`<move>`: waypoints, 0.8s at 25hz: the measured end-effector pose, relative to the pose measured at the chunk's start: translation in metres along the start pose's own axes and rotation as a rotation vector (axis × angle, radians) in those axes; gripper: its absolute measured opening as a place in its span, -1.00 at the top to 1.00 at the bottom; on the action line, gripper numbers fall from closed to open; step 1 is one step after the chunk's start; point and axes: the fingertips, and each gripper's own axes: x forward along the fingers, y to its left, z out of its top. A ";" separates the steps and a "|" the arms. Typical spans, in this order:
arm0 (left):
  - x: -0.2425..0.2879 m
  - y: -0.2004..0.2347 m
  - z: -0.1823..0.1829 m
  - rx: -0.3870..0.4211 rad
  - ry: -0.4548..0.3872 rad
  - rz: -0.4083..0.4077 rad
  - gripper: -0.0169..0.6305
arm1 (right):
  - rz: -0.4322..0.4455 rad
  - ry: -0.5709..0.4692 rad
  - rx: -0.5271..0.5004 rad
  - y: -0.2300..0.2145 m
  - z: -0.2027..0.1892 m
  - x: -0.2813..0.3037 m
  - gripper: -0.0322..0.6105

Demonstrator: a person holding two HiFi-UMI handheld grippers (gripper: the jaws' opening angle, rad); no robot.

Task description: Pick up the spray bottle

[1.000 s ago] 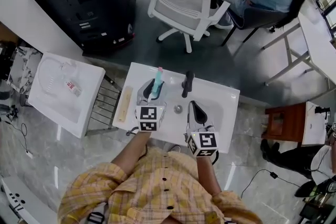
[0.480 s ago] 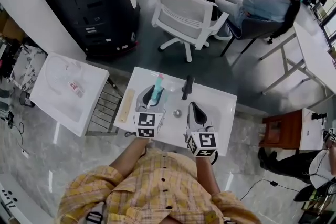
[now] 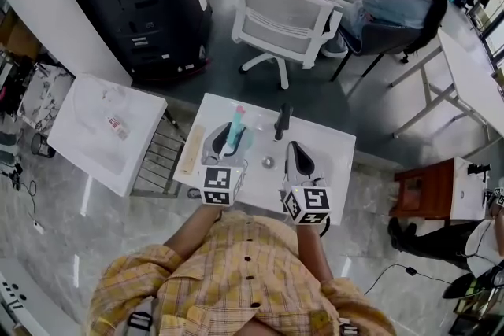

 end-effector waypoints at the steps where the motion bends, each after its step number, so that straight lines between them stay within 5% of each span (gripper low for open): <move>1: -0.002 -0.001 0.001 0.002 -0.004 -0.002 0.50 | -0.002 -0.003 0.003 0.000 0.001 -0.001 0.90; 20: -0.015 -0.018 0.013 0.036 -0.054 -0.026 0.50 | 0.003 -0.036 -0.027 0.001 0.010 -0.008 0.90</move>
